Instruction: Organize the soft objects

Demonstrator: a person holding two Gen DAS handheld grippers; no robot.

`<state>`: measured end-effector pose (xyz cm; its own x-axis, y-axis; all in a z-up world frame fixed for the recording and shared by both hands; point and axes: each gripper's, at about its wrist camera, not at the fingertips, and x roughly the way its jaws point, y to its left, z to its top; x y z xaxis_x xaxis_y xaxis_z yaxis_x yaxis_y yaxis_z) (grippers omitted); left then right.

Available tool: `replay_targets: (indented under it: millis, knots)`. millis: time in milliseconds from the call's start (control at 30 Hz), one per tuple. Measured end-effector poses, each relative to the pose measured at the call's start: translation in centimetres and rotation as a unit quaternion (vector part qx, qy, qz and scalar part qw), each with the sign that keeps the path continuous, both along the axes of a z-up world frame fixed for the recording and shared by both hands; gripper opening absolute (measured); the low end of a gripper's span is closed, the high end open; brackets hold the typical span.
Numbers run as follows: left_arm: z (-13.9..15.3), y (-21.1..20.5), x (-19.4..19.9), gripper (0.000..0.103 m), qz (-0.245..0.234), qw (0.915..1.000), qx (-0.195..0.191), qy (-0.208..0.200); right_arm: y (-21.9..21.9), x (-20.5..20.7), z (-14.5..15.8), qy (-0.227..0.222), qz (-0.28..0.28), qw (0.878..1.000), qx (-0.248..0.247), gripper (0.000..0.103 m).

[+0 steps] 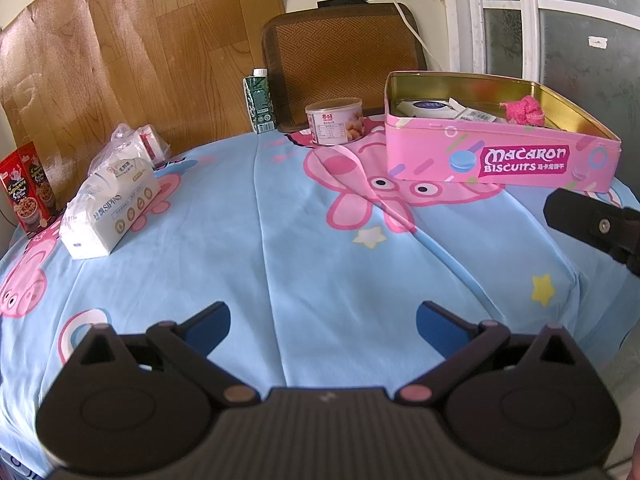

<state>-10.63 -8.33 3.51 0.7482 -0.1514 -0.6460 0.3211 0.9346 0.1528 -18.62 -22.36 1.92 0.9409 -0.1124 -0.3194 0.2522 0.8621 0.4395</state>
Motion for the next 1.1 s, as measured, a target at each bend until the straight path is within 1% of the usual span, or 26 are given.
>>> replay_targets:
  millis: [1100]
  knots:
    - [-0.11,0.2,-0.05,0.103,0.0,1.0,0.004,-0.004,0.15,-0.08,-0.18,0.002,-0.003,1.0,0.001,0.103]
